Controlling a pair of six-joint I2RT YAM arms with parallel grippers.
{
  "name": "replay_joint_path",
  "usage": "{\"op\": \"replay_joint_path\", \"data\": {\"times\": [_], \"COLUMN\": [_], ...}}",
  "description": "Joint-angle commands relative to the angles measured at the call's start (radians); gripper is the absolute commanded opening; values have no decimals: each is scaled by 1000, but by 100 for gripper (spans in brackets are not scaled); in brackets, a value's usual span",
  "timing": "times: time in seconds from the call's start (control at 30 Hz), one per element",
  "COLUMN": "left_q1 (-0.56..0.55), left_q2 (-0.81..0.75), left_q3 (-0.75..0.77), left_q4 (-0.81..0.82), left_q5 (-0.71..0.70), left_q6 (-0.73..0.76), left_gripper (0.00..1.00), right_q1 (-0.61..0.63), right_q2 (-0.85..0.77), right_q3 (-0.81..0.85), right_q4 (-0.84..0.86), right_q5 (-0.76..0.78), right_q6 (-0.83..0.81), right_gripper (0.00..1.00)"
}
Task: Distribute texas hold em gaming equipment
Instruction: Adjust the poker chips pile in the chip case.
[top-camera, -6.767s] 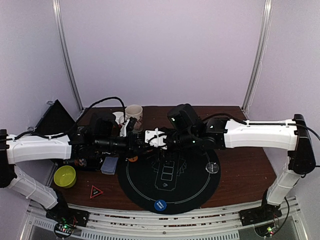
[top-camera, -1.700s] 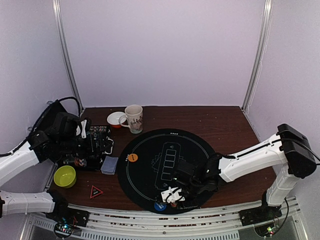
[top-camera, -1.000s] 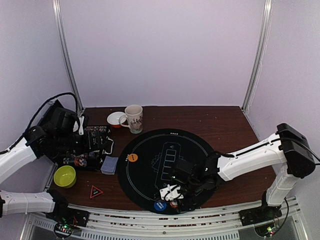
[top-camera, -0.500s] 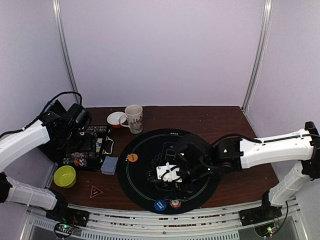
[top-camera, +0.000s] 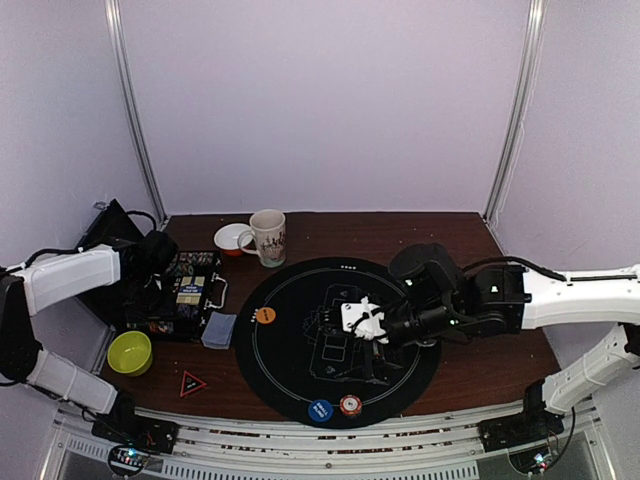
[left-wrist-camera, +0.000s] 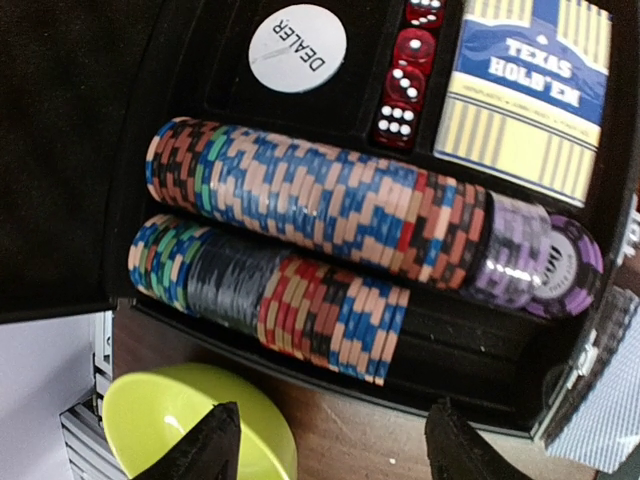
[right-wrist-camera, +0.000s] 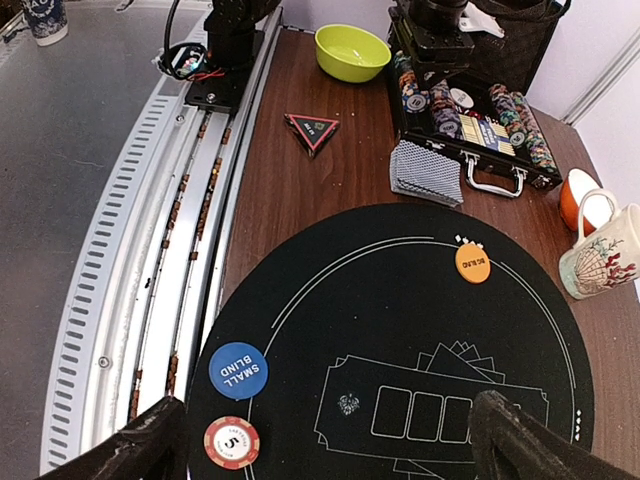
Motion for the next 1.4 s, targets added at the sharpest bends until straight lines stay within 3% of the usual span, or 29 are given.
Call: {"op": "replay_joint_path", "data": {"times": [0.0,0.37,0.83,1.13,1.3,1.37], "left_q1": [34,56,54,57,67,72], "left_q2": [43,141,74,166,191,178], "left_q3": [-18,-64,-93,-73,-44,-31], "left_q4": [114,238,266,258,218,195], "left_q5": [24,104,144,92,27,-27], "left_q6": [51,93,129,136,111,91], "left_gripper": [65,58,58,72,73,69], "right_q1": [-14,-20,-20,-21,-23,-22], "right_q2": [-4,9,42,32,27,24], "right_q3": [-18,-13,17,16,14,14], "right_q4": [4,-12,-29,-46,-52,-54], "right_q5": [-6,7,17,40,43,43], "right_q6": [-19,-26,-43,-49,-50,-50], "right_gripper": [100,100,100,100,100,100]}}
